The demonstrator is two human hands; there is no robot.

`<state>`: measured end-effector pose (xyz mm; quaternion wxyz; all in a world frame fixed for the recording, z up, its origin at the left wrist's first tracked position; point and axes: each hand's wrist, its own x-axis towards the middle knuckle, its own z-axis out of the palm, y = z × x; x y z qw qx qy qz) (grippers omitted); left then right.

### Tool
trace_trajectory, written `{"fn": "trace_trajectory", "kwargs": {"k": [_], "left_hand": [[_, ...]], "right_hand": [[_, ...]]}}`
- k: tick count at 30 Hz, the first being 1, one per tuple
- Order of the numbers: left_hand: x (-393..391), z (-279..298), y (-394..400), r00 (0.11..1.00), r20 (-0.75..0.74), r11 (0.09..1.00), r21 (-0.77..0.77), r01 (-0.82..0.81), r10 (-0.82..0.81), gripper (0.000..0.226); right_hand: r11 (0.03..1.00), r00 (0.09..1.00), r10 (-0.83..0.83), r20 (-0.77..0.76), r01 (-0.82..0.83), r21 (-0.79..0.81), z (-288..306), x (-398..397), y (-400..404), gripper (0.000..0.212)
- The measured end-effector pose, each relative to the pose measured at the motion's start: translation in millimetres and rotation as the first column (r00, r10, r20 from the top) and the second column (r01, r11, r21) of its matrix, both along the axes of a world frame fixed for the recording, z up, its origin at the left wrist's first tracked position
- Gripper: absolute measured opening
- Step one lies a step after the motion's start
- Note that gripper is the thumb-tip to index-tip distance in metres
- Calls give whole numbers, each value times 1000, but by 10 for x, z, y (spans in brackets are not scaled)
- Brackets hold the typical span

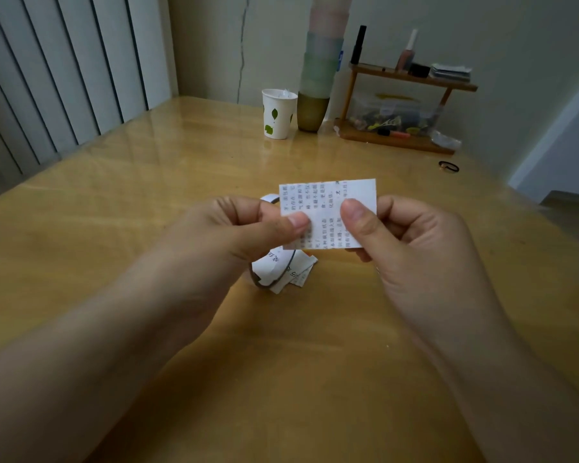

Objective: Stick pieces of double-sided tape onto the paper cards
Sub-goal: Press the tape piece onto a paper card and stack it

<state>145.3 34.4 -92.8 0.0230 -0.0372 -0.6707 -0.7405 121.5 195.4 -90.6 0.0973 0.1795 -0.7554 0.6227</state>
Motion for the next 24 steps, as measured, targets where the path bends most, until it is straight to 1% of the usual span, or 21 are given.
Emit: {"fn": "trace_trajectory", "kwargs": {"k": [6, 9, 12, 13, 15, 17, 18, 20, 22, 24], "left_hand": [[-2, 7, 22, 1000, -10, 1000, 3, -19, 19, 28], [-1, -12, 18, 1000, -7, 1000, -9, -22, 21, 28], [-2, -31, 16, 1000, 8, 1000, -14, -11, 11, 22], [-4, -41, 18, 1000, 6, 1000, -16, -4, 4, 26], [3, -48, 29, 1000, -3, 1000, -26, 6, -6, 33], [7, -44, 41, 1000, -15, 999, -47, -15, 14, 28], [7, -36, 43, 999, -14, 998, -61, -30, 29, 24], [5, -30, 37, 998, -18, 992, -107, -62, 61, 22], [3, -28, 21, 995, -15, 978, -186, -95, 94, 24], [-10, -28, -1, 989, -11, 930, -339, -142, 148, 28]], "right_hand": [[1000, 1000, 10, 17, -11, 28, -16, -3, 11, 32], [1000, 998, 22, 56, -21, -15, -30, -25, 25, 33], [994, 991, 90, 98, -84, -64, -22, -24, 3, 20], [990, 987, 117, 111, -108, -85, -23, -17, -9, 17], [990, 984, 133, 115, -126, -67, -37, -6, -23, 12], [991, 986, 132, 97, -130, -31, -48, -22, -18, 3], [992, 988, 127, 83, -126, -16, -52, -36, -10, 8], [993, 991, 110, 79, -112, 33, -52, -57, 12, 17], [991, 993, 77, 89, -86, 102, -76, -82, 41, 20], [982, 993, 26, 114, -47, 184, -119, -124, 78, 23]]}}
